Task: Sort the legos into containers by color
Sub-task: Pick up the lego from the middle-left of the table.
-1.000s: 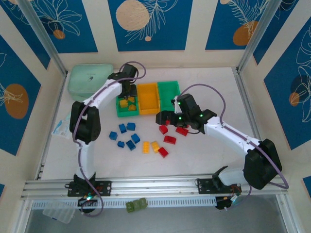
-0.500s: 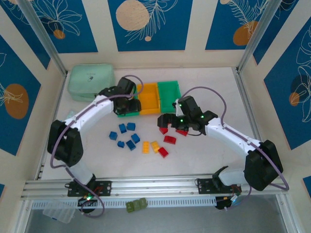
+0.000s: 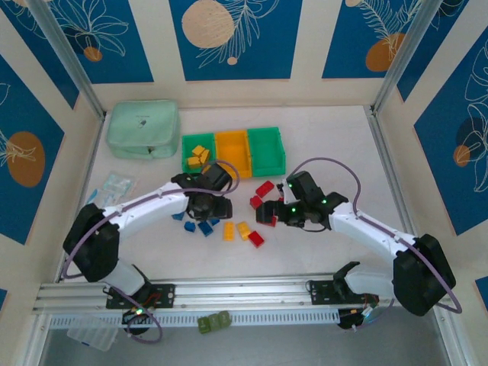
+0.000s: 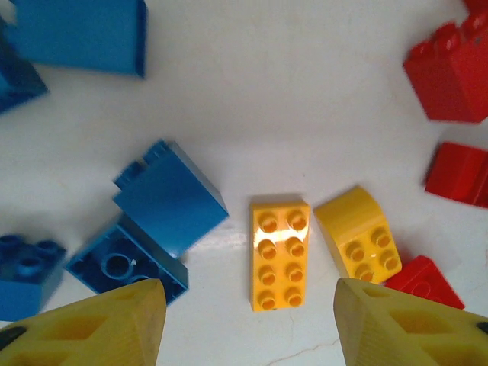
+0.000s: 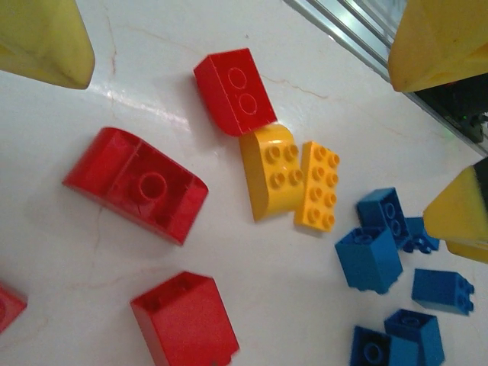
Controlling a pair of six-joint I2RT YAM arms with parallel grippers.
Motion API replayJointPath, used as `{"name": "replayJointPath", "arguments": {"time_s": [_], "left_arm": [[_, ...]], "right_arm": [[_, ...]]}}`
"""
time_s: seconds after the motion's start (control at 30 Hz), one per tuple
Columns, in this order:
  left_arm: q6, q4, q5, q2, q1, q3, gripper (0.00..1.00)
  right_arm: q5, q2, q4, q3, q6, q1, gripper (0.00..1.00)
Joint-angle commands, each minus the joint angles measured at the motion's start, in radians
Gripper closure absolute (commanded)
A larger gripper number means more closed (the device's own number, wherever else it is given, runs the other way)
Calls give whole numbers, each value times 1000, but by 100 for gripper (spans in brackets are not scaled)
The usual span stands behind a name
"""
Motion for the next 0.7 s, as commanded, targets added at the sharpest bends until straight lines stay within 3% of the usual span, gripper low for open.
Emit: {"name": "replayJointPath", "arguments": {"time_s": [0.0,0.2,0.67], "left_arm": [[-55,44,30,64,-60,-8,41],[-85,39,-24,159,-109,15,44],[-87,54,-32,246,-122,2,50]], "right_arm": [[-37,-27,42,-33,0,-1,1],[-34,-31,43,-35,0,-10,1],[-41,-15,48,-27,-11,-40,1]]}}
